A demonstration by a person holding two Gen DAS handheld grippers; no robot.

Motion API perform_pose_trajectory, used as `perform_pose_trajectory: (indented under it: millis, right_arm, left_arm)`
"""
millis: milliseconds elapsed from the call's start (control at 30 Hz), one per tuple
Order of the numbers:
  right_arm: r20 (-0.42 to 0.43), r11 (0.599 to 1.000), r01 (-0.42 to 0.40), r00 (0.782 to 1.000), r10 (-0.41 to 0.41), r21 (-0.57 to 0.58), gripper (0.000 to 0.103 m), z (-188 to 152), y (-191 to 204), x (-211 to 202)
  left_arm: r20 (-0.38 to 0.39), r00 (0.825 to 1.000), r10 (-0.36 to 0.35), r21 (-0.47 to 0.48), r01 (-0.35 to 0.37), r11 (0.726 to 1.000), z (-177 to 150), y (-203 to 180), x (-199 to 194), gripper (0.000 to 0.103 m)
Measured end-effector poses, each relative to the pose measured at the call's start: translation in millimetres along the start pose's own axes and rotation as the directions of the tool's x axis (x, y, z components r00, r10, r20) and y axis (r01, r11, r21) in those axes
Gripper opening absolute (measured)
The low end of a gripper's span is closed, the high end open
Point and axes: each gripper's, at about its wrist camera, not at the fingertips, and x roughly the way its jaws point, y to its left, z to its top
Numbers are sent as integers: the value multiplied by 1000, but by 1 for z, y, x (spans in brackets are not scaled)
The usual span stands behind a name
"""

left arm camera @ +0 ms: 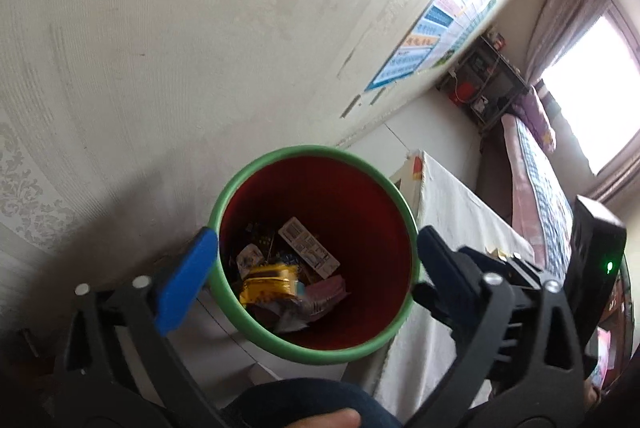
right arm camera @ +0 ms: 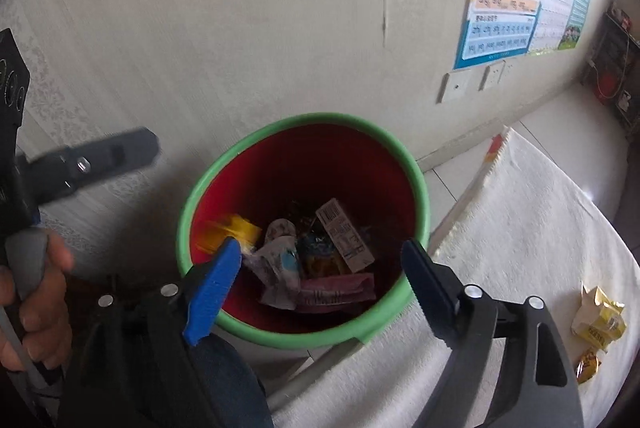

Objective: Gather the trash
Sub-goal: 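Move both tools back over the yellow box and gold candy bag, then grasp the yellow granule box with the left tool while the right tool grasps the gold candy bag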

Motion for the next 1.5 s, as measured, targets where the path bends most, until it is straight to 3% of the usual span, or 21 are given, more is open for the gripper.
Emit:
perform_pose_trajectory:
  millis: [267,533,867,1000,1167,1300,1400,1467,1500]
  right_arm:
    - [24,997,27,999,-29,76,91,-21,-26,-26]
    - [21,974,120,992,-127,194,91,-65,-80,-60]
    - [-41,885,267,961,-272,382,91,-132,-182,-90]
    - [-70,840,334,939,-338,428,91,-153,-214,-101]
    - [-114,805,367,927,-357,467,91,-172,-244,-91]
    - [-128,800,373,925,-357,470,90,-174,-254,-79]
    - [-143,804,373,927,-348,463,75,-171,-258,-69]
    - [-156,805,371,928,-338,463,52,-173,-261,-62]
    - [-166,806,372,928,-334,460,52,-174,-263,-59]
  left_arm:
    - [-14,1000,9,43,-8,999,-7,-17,4,98]
    - [-76,996,-48,184,61,981,-28,-83,25,98]
    - [-162,982,-95,329,144,933,-58,-166,59,98]
    - [-195,976,-100,359,166,919,-66,-191,74,98]
    - [-228,969,-99,385,183,905,-74,-216,92,98]
    - [-250,964,-92,414,192,890,-81,-234,104,98]
    - [-263,962,-77,439,191,878,-83,-245,114,98]
    - [-272,960,-74,447,194,873,-85,-250,121,98]
    - [-276,958,-71,451,194,871,-85,-253,125,98]
